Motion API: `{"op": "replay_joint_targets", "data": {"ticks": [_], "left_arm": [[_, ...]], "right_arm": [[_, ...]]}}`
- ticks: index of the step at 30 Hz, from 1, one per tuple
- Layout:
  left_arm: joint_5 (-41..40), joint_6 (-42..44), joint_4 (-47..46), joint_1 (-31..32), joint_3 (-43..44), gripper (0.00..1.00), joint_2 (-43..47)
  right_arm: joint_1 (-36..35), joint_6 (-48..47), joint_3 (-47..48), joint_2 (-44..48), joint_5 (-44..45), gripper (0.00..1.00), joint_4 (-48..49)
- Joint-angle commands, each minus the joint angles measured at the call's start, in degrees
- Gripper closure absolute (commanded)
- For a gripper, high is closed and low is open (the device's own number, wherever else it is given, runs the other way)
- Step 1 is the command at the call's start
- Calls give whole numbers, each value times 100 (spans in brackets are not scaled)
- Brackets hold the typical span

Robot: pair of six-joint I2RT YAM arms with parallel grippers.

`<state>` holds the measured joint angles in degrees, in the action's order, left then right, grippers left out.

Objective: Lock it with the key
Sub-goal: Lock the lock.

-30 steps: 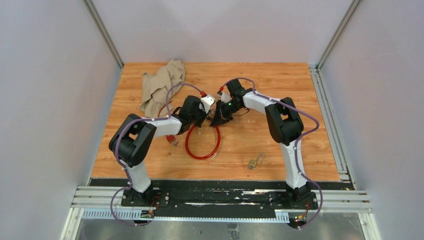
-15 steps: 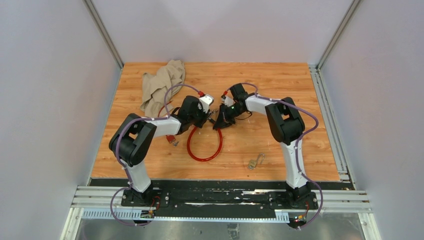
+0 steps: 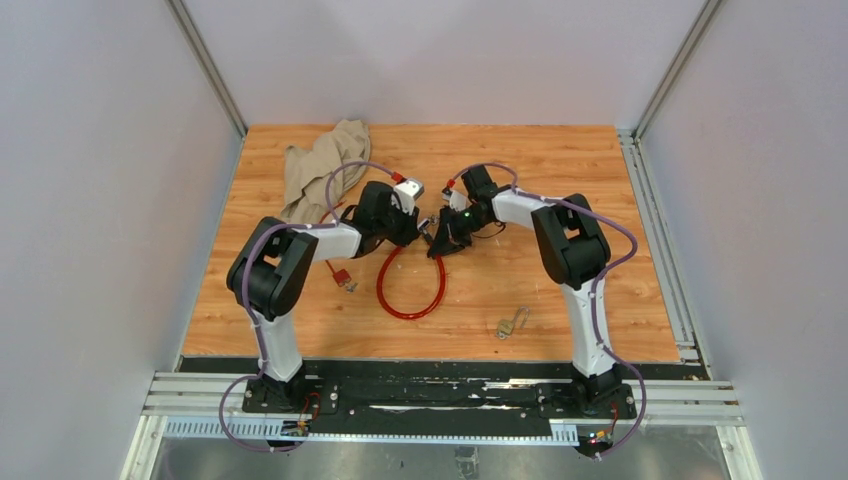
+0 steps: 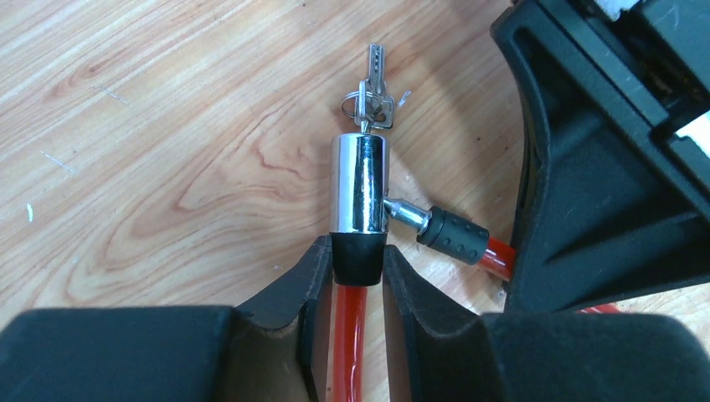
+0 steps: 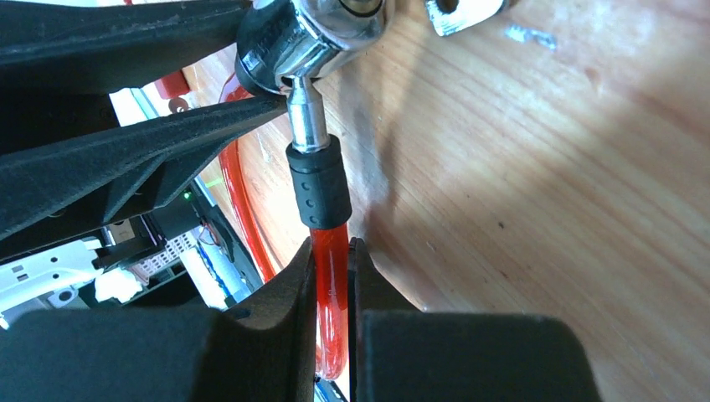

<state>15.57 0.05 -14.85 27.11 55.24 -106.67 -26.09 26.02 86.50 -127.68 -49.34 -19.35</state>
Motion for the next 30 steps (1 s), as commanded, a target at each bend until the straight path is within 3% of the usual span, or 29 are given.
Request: {"op": "replay_joint_targets", "data": {"ticks": [1,5,17,26,30], "left_arm": [[1330,-427,140,163,127,88,-177],[1203,-347,247,171,122,99,-196],[160,920,332,446,-161,100,462],[800,391,-151,488,-413,100,413],[995,-60,-335,501,-379,100,259]], "right_arm": [[11,97,37,-187,-318,99,1008],[50,17,134,-181,-102,99,914],[127,-616,891,-298,44,99,-672],[77,-846,954,-350,592,99,-616],[60,-394,525,-252,443,99,281]]}}
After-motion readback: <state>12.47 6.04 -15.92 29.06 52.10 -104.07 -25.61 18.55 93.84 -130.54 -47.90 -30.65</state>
